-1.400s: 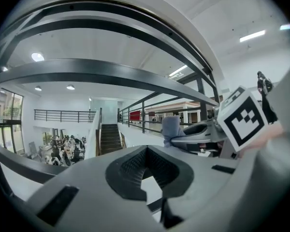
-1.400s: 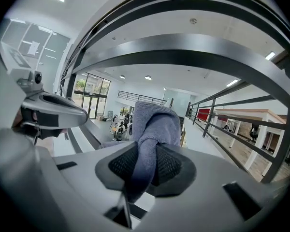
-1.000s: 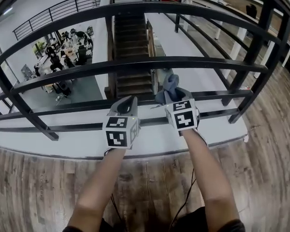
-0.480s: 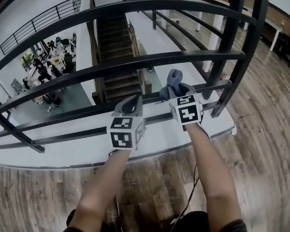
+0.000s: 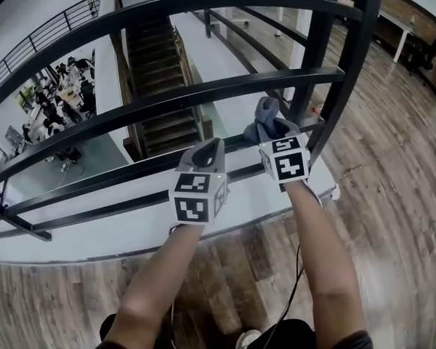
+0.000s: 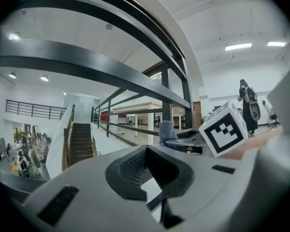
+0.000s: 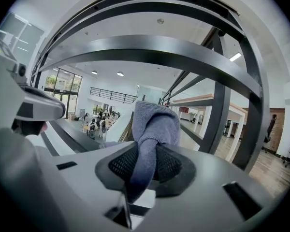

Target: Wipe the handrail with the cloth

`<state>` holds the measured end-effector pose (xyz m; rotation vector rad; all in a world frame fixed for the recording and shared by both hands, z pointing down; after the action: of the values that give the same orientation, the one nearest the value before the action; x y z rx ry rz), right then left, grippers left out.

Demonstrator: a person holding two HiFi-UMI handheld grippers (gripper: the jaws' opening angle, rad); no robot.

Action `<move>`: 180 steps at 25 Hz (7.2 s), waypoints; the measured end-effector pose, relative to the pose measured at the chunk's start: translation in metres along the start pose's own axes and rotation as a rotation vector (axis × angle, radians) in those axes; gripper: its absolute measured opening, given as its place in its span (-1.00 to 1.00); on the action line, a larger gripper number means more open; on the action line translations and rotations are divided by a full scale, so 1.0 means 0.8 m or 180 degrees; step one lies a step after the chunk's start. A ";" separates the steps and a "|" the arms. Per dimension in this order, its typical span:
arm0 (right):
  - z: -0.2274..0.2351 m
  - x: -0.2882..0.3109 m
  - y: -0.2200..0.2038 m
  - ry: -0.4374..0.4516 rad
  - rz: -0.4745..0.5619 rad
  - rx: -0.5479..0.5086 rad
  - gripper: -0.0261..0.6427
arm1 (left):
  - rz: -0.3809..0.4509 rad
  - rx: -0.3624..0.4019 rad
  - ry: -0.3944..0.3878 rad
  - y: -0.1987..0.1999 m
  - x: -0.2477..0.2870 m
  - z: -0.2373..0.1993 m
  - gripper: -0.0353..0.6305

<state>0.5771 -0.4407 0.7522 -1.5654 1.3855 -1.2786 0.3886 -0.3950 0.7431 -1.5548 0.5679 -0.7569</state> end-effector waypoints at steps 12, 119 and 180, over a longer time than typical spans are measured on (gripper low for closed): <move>0.128 0.001 -0.044 -0.0399 0.0064 0.0250 -0.64 | -0.0016 -0.0009 -0.0189 0.001 0.071 0.062 -0.90; -1.186 -0.005 0.162 0.1927 -0.0204 -0.0973 -0.64 | -0.0327 -0.0720 0.2610 -0.227 -0.837 -0.652 -0.90; -0.237 0.047 -0.107 0.0336 -0.0453 -0.0384 -0.64 | -0.0392 -0.0101 0.0734 -0.161 -0.190 -0.248 -0.90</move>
<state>0.4213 -0.4378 0.8950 -1.7261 1.4623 -1.4021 0.1306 -0.3996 0.8551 -1.5525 0.6593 -1.0343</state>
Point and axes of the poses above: the fingertips, and each gripper's own axes: x forward along the fingers, z to its right, y out of its top, the point moved 9 cm from there along -x, backward along the fingers, and after that the axes turned 6 degrees about -y, right-handed, at the moved point
